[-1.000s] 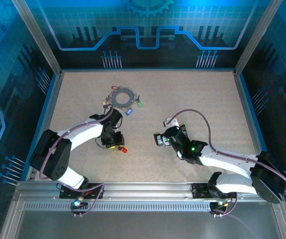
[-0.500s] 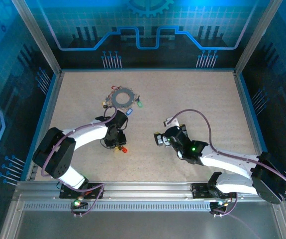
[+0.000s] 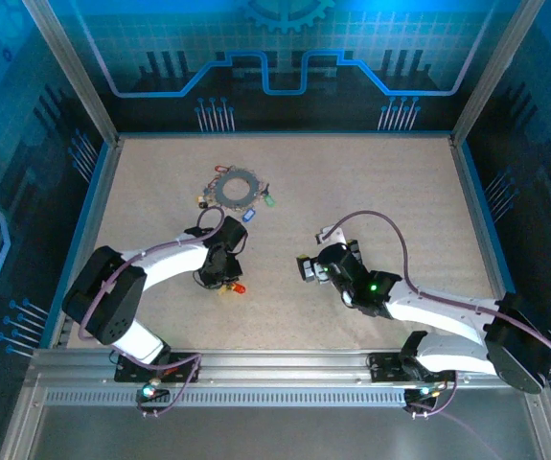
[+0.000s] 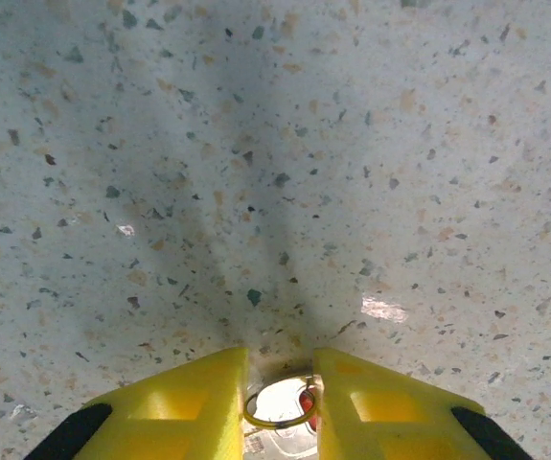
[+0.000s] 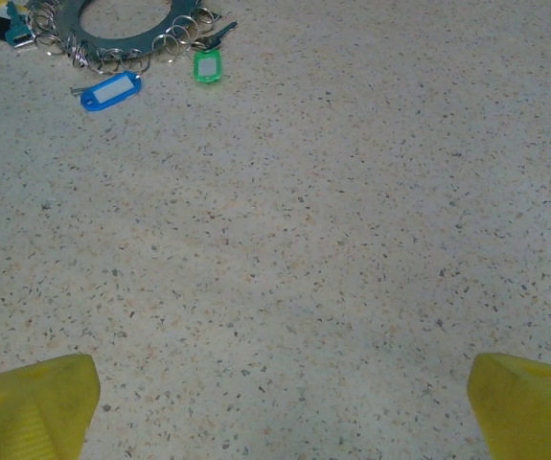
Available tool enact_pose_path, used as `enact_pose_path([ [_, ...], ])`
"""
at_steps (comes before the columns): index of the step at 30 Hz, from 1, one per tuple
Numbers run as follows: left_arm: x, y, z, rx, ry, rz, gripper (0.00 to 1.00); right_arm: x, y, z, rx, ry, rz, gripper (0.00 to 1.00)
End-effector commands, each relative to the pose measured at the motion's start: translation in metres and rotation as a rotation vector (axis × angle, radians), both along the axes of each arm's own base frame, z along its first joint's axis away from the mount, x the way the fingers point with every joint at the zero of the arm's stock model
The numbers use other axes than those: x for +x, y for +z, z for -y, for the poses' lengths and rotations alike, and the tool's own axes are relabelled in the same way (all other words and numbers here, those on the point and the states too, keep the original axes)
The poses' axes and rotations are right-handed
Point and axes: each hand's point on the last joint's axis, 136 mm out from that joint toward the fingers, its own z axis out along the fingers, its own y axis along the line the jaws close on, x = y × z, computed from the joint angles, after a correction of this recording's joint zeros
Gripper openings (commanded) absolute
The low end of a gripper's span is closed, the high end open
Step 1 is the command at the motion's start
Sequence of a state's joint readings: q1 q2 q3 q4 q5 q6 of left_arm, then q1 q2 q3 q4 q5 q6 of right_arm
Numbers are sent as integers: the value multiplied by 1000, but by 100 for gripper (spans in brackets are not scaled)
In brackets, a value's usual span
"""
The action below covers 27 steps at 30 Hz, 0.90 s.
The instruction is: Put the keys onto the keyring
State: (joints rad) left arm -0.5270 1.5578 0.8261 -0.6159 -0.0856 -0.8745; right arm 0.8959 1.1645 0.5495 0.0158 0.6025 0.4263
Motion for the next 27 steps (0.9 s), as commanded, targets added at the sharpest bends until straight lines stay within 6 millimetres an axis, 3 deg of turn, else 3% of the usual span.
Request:
enact_pose_path([
  [1, -10, 3, -7, 19, 8, -2, 24, 1, 4, 6, 18, -30, 16, 100],
  [14, -13, 8, -8, 8, 3, 15, 22, 1, 4, 6, 22, -32, 17, 100],
  [27, -18, 3, -2, -14, -60, -21, 37, 0, 4, 7, 26, -34, 19, 100],
])
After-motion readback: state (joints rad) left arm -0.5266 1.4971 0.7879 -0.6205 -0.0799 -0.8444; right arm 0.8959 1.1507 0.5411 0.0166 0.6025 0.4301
